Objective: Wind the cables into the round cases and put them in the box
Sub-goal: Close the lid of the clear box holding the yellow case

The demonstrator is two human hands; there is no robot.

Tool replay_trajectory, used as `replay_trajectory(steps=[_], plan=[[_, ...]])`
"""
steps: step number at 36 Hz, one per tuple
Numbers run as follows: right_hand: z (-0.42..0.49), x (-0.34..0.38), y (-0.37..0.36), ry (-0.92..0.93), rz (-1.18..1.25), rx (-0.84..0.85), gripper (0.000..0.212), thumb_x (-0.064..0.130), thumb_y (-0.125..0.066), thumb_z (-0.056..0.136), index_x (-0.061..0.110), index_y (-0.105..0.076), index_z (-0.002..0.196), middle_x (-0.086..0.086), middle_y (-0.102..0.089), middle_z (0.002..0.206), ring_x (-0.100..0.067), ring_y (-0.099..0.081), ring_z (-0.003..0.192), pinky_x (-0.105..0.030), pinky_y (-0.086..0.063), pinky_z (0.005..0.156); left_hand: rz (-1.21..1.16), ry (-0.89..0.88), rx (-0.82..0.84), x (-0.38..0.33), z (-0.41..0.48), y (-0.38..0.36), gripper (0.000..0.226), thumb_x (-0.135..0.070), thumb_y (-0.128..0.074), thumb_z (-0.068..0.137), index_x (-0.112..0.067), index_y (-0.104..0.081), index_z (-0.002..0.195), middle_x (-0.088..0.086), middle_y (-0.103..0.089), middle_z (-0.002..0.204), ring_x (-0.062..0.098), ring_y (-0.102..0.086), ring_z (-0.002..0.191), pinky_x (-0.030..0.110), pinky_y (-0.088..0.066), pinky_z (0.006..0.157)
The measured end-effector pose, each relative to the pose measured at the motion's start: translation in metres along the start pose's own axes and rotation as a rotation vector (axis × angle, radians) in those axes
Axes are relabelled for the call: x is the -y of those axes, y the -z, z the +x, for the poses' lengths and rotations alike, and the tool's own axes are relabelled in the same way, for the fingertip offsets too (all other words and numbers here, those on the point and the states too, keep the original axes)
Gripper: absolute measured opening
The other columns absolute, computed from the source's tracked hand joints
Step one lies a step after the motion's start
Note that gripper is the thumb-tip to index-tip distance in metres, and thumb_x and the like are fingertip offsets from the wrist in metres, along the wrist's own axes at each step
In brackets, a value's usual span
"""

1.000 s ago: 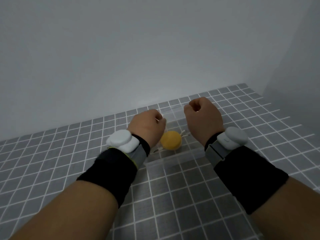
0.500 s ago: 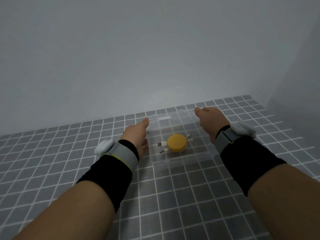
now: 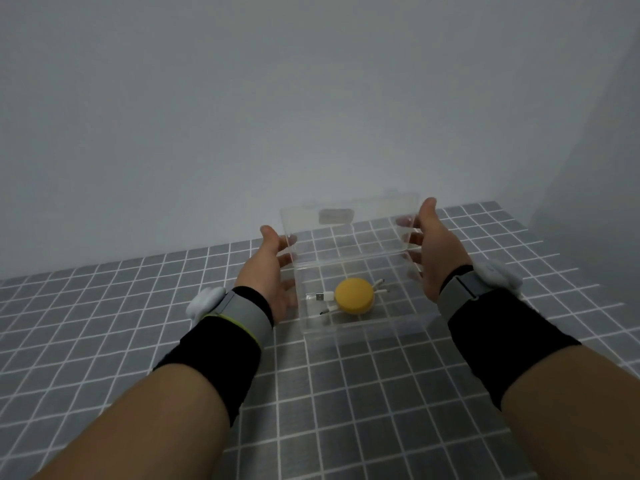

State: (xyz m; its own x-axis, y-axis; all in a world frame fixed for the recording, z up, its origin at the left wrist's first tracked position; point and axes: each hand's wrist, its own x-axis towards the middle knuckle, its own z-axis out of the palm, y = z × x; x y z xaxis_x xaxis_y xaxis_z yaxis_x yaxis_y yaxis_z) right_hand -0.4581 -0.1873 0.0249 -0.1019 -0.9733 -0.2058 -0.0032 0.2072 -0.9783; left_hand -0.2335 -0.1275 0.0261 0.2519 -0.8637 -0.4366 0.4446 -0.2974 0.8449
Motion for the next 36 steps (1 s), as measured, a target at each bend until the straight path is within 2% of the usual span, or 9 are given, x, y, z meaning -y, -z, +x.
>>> replay_trajectory(steps=[4, 7, 12, 16, 20, 26, 29, 32, 36], plan=[[-0.006, -0.002, 0.013, -0.019, 0.054, 0.001, 0.081, 0.084, -0.023, 0.085, 0.023, -0.075, 0.085, 0.006, -0.066, 0.093, -0.021, -0.055, 0.091, -0.043, -0.043, 0.087, -0.038, -0.018, 0.007, 0.004, -0.004, 0.002, 0.067, -0.075, -0.04, 0.09, -0.016, -0.07, 0.098, 0.006, -0.064, 0.124, 0.041, -0.061, 0.114, 0.064, -0.052, 0.09], [-0.015, -0.005, 0.025, -0.05, 0.034, 0.014, 0.085, 0.091, -0.023, 0.075, 0.025, -0.077, 0.077, 0.002, -0.07, 0.098, -0.021, -0.06, 0.094, -0.043, -0.043, 0.083, -0.032, -0.016, 0.016, 0.006, -0.009, 0.004, 0.066, -0.074, -0.046, 0.088, -0.013, -0.07, 0.094, 0.006, -0.062, 0.123, 0.041, -0.059, 0.116, 0.062, -0.053, 0.092], [-0.034, -0.013, 0.039, -0.015, -0.061, 0.045, 0.082, 0.086, -0.025, 0.082, 0.025, -0.078, 0.088, 0.005, -0.069, 0.114, -0.022, -0.06, 0.11, -0.05, -0.047, 0.098, 0.112, -0.082, -0.052, 0.011, -0.016, 0.005, 0.061, -0.071, -0.051, 0.087, -0.019, -0.072, 0.066, 0.003, -0.062, 0.115, 0.035, -0.054, 0.12, 0.058, -0.052, 0.094], [-0.054, -0.017, 0.042, 0.066, -0.157, 0.046, 0.069, 0.077, -0.03, 0.089, 0.026, -0.076, 0.091, -0.009, -0.071, 0.111, -0.035, -0.065, 0.106, -0.056, -0.052, 0.096, 0.311, -0.192, -0.049, 0.021, -0.028, 0.008, 0.056, -0.07, -0.049, 0.087, -0.024, -0.077, 0.073, 0.002, -0.068, 0.106, 0.027, -0.062, 0.098, 0.055, -0.055, 0.093], [-0.056, -0.032, 0.048, 0.18, -0.332, 0.042, 0.062, 0.079, -0.031, 0.083, 0.035, -0.075, 0.088, 0.003, -0.07, 0.106, -0.026, -0.065, 0.102, -0.055, -0.051, 0.097, 0.538, -0.304, -0.082, 0.03, -0.04, 0.011, 0.051, -0.072, -0.048, 0.078, -0.031, -0.077, 0.079, -0.004, -0.067, 0.103, 0.025, -0.064, 0.097, 0.05, -0.057, 0.09], [-0.074, -0.05, 0.054, 0.263, -0.578, 0.064, 0.05, 0.054, -0.043, 0.099, 0.013, -0.07, 0.11, -0.008, -0.069, 0.116, -0.029, -0.062, 0.11, -0.043, -0.048, 0.099, 0.765, -0.375, -0.084, 0.052, -0.057, 0.02, 0.051, -0.071, -0.053, 0.078, -0.025, -0.074, 0.084, -0.008, -0.072, 0.086, 0.023, -0.07, 0.086, 0.044, -0.057, 0.088], [-0.079, -0.057, 0.056, 0.304, -0.659, 0.09, 0.039, 0.049, -0.052, 0.097, 0.027, -0.066, 0.126, 0.005, -0.065, 0.131, -0.02, -0.058, 0.123, -0.033, -0.042, 0.104, 0.864, -0.446, -0.103, 0.066, -0.055, 0.028, 0.036, -0.062, -0.061, 0.084, -0.028, -0.074, 0.088, -0.005, -0.073, 0.105, 0.02, -0.067, 0.105, 0.04, -0.051, 0.1], [-0.083, -0.06, 0.059, 0.312, -0.705, 0.096, 0.049, 0.052, -0.062, 0.091, 0.034, -0.058, 0.136, 0.006, -0.06, 0.137, -0.016, -0.059, 0.118, -0.028, -0.042, 0.101, 0.849, -0.463, -0.094, 0.074, -0.059, 0.028, 0.045, -0.059, -0.074, 0.077, -0.03, -0.073, 0.112, -0.009, -0.066, 0.128, 0.014, -0.057, 0.125, 0.037, -0.043, 0.109], [-0.084, -0.062, 0.061, 0.323, -0.728, 0.089, 0.061, 0.055, -0.073, 0.08, 0.04, -0.055, 0.137, 0.007, -0.063, 0.123, -0.011, -0.058, 0.098, -0.024, -0.041, 0.086, 0.857, -0.437, -0.111, 0.078, -0.064, 0.025, 0.067, -0.06, -0.084, 0.062, -0.035, -0.067, 0.121, -0.008, -0.063, 0.129, 0.018, -0.06, 0.118, 0.037, -0.047, 0.105]])
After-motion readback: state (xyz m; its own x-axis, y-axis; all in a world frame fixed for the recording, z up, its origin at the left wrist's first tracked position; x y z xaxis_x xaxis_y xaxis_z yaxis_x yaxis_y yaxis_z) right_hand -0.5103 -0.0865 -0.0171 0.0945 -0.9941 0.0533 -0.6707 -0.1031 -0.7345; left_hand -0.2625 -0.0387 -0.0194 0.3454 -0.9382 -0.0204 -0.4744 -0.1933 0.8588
